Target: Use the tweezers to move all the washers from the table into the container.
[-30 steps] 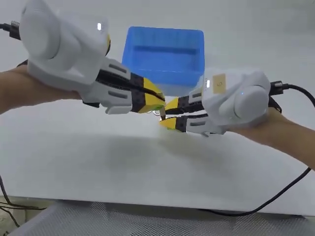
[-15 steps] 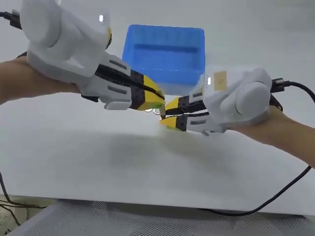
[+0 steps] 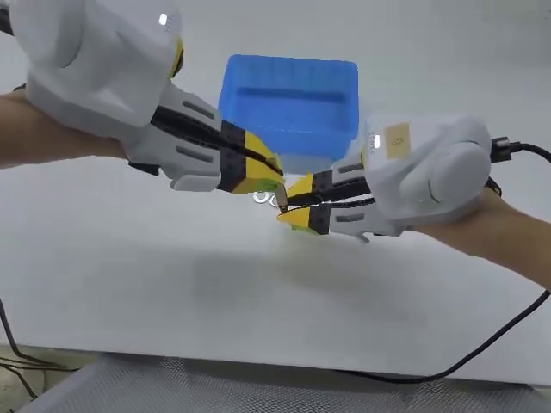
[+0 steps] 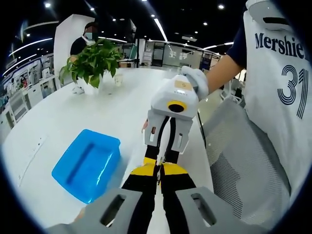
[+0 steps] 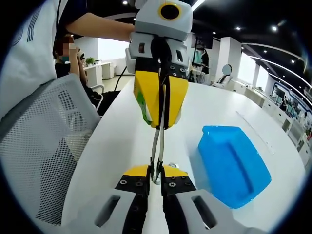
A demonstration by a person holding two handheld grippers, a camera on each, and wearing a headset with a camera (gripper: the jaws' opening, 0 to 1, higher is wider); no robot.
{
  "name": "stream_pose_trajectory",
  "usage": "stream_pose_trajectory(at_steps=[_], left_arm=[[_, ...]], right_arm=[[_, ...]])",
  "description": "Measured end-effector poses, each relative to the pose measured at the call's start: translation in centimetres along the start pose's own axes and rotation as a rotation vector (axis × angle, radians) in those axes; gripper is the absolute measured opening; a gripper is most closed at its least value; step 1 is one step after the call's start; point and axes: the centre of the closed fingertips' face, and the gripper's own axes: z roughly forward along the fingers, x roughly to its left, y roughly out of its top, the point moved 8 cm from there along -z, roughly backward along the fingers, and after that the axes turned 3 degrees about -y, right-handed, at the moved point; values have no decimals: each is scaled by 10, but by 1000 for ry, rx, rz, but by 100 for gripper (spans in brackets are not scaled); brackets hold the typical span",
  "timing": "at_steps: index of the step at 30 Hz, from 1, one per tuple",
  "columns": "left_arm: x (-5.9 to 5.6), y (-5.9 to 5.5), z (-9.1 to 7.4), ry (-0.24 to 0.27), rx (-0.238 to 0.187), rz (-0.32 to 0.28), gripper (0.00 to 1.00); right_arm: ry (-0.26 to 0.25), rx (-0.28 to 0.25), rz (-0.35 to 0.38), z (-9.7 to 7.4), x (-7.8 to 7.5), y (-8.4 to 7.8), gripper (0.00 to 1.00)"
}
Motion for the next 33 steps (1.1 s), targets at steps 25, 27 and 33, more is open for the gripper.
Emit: stream_pose_trajectory(at_steps=[25,27,33], left_arm=[[56,54,-29,47,8,178,6],[61,55,-29,52,2,181,6],[84,51,-24,74,-22,176,6]], right_arm=[[-153,-64,-82,-21,-73,40,9],[-164,-69,-79,-21,-79,40,9],[-170,-60,-74,-13,-102,33,9]])
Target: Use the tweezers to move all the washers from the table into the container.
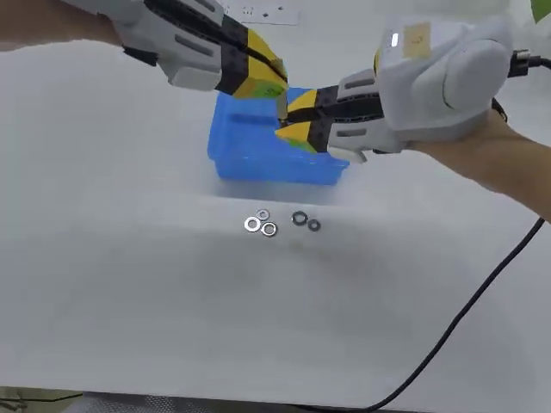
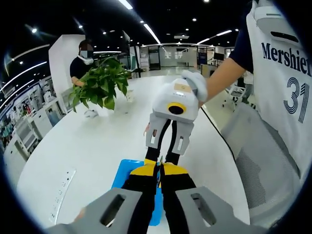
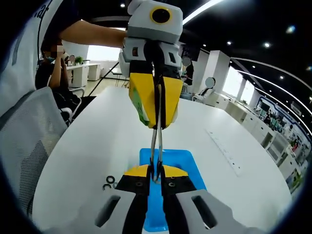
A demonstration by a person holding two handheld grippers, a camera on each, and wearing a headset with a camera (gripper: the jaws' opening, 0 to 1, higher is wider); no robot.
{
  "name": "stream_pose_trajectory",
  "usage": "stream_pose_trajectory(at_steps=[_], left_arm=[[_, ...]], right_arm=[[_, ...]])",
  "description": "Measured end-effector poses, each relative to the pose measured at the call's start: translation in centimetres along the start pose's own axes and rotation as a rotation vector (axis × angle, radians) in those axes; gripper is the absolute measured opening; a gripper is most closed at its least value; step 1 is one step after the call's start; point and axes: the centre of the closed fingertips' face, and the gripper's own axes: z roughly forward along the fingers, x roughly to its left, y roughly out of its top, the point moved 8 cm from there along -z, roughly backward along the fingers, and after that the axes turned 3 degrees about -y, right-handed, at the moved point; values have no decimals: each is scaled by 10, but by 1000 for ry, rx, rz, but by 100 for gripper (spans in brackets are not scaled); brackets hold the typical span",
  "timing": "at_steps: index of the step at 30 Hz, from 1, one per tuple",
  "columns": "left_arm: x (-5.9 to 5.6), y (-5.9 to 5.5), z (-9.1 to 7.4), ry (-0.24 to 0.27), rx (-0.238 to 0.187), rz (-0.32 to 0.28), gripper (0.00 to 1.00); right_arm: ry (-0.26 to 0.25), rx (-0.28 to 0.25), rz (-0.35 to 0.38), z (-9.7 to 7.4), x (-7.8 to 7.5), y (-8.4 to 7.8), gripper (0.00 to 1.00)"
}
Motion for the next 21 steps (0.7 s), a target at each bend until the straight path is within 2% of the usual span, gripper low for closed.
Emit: stream_pose_trajectory(at_steps=[6,8,11,16,21], left_arm=[[21,-17,9,41,-46,-21,6],[25,-24,12,47,-47,-30,6],[27,-36,21,47,-32,-36,6],[29,-53,32,34,-9,-59,6],[31,-58,34,37,-11,-74,6]], right_arm=[[-5,15,20,16,-18,-15,9],[1,24,33,20,-21,-21,9],[30,56,37,31,-19,-35,9],[59,89,25,41,-16,-47,10],[65,94,40,43,-17,-55,10]])
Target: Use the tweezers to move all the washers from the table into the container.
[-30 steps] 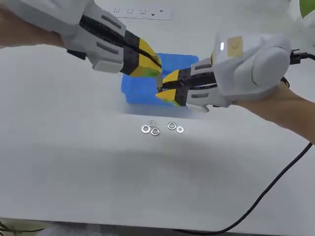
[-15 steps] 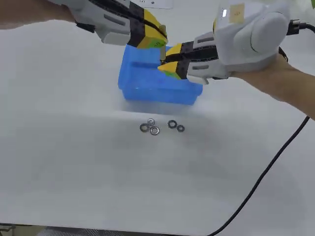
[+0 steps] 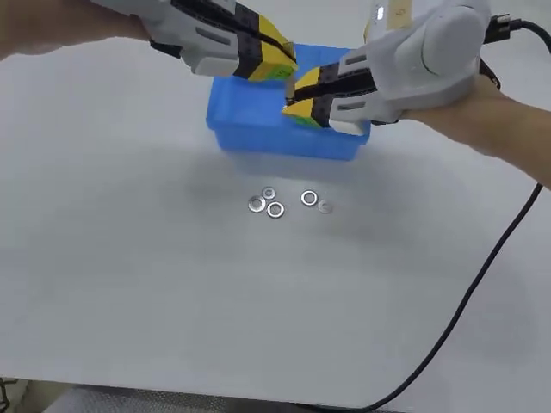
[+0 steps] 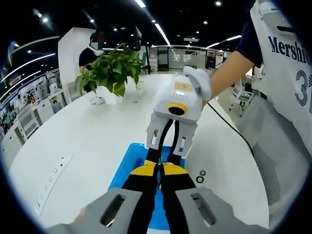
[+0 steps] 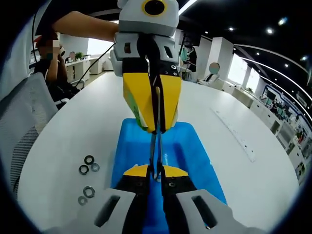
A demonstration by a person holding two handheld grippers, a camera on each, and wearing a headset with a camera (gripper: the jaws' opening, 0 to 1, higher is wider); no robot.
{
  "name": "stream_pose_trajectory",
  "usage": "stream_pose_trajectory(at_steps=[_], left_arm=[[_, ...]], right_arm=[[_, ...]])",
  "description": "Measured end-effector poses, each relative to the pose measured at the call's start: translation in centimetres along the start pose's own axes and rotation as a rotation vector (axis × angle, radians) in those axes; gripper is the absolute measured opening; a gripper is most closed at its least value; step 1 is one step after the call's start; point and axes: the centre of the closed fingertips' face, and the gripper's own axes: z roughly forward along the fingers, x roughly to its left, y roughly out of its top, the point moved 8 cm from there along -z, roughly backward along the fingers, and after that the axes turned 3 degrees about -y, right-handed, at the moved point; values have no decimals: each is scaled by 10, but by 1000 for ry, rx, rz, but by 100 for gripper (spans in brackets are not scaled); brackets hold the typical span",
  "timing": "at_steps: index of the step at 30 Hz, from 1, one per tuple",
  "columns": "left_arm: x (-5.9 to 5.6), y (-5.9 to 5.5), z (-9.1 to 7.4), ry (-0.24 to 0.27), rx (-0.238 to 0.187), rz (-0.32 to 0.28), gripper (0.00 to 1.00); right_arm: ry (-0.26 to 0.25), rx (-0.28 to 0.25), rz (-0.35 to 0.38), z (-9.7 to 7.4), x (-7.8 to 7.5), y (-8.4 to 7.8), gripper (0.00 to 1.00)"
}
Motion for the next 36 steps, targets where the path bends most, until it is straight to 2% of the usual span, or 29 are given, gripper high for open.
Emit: stream_pose_trajectory(at_steps=[4,13,22,26,31,36], left_arm=[[1,-3,2,-3,8,-6,6],[2,-2,4,0,9,-6,6],[1,0,6,-5,11,5,6],[0,3,4,-1,0,10,6],[0,10,-2,13,-40,9,6],[-1,10,-2,23,-41,19,6]], right_arm=[[7,9,10,4,0,-6,10],[7,12,29,5,-3,-6,11],[7,-22,48,-1,-5,-7,11],[-2,-35,56,-4,-7,-6,10],[-9,-72,72,-10,-9,3,10],[-12,-61,62,-8,-8,3,10]])
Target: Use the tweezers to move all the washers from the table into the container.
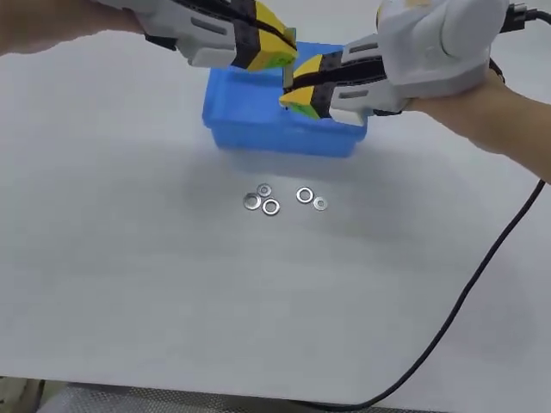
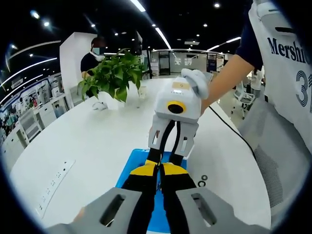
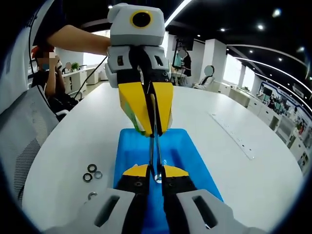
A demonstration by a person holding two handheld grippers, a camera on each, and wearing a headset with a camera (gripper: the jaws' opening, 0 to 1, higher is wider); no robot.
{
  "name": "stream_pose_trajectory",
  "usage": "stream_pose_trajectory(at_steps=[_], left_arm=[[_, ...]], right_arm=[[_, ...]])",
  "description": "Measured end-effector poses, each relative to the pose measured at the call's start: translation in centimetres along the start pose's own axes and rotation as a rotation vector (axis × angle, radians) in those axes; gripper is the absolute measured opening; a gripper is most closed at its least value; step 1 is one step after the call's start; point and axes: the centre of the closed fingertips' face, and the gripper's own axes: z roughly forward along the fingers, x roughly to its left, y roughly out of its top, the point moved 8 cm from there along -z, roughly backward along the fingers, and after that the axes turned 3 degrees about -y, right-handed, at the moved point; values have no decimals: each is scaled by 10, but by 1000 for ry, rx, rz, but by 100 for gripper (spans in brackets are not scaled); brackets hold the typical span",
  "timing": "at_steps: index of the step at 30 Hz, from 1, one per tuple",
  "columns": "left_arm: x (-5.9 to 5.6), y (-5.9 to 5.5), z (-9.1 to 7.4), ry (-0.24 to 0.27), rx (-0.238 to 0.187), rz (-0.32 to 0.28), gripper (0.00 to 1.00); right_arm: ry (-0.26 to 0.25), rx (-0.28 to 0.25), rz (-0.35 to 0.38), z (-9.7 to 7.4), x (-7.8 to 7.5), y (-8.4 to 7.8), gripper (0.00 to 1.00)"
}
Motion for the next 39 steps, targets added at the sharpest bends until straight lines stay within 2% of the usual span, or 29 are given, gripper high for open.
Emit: stream_pose_trajectory(at_steps=[7,15,19,24,39], left_arm=[[-2,-9,6,-9,18,-7,6],[-2,-10,7,-12,16,1,6],[-3,-7,6,-20,10,5,6],[-7,-3,3,-19,13,11,6],[-27,14,-9,-1,-6,51,6]], right_arm=[[5,46,-29,5,4,-5,11],[-3,47,-19,4,4,-6,12],[8,23,-6,2,6,-3,12],[11,20,-14,0,7,-1,11],[22,-14,2,-13,19,17,10]])
